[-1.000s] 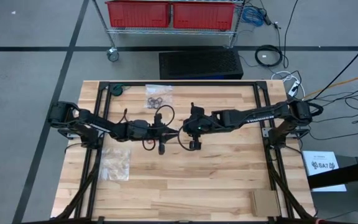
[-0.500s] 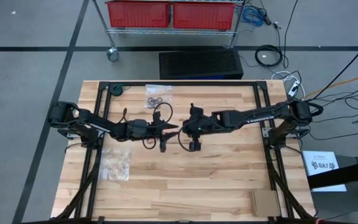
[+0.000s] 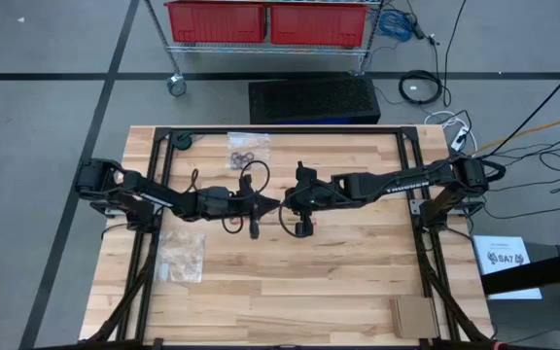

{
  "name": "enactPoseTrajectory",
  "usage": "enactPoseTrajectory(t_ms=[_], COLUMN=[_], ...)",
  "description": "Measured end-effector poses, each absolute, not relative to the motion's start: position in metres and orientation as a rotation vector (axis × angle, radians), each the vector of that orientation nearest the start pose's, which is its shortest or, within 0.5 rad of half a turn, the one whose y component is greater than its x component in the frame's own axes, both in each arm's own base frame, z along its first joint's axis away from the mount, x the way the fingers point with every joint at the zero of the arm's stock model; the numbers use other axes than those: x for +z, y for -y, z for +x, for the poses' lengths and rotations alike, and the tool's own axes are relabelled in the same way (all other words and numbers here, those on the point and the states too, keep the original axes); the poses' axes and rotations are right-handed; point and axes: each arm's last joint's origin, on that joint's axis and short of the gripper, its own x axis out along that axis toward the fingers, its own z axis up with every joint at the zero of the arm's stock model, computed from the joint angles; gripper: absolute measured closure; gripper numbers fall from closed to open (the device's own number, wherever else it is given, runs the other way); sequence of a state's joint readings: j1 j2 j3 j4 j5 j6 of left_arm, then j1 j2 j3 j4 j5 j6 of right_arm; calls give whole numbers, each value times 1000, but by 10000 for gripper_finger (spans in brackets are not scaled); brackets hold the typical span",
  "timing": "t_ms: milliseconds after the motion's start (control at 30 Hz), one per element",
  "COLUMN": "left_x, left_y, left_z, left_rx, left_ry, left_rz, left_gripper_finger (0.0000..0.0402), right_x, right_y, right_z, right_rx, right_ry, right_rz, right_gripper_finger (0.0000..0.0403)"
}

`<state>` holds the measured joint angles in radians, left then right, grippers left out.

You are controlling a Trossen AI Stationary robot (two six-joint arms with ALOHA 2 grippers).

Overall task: Sort rubber bands
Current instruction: Close the bottom right transparent zip bag

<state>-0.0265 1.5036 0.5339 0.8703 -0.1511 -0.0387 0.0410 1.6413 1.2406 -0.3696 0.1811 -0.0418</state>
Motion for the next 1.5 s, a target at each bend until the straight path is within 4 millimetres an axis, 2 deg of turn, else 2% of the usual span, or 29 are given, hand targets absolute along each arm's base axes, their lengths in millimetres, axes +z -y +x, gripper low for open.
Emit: enactPoseTrajectory(t_ms=[67,567,667,900,1033,1500], left_x=[190,191,192,190,190,190], left_y=[4,4,4,4,4,4], left_z=[286,287,288,288,288,288], left_rx=[98,84,87,100,102,112], left_ry=[-93,-90,-88,-113,-116,-114], left_rz=[-31,9,14,17,17,18], left_gripper_finger=[394,400,400,401,401,401], right_x=[259,260,261,282,290,283], right_y=[-10,-10,-9,-9,-10,-9], right_z=[356,357,358,360,359,358], right_rx=[-114,-119,-123,-124,-119,-123], right_ry=[-770,-757,-751,-763,-774,-834], right_rz=[-124,-124,-125,-127,-123,-98], right_gripper_finger=[394,390,372,302,280,298])
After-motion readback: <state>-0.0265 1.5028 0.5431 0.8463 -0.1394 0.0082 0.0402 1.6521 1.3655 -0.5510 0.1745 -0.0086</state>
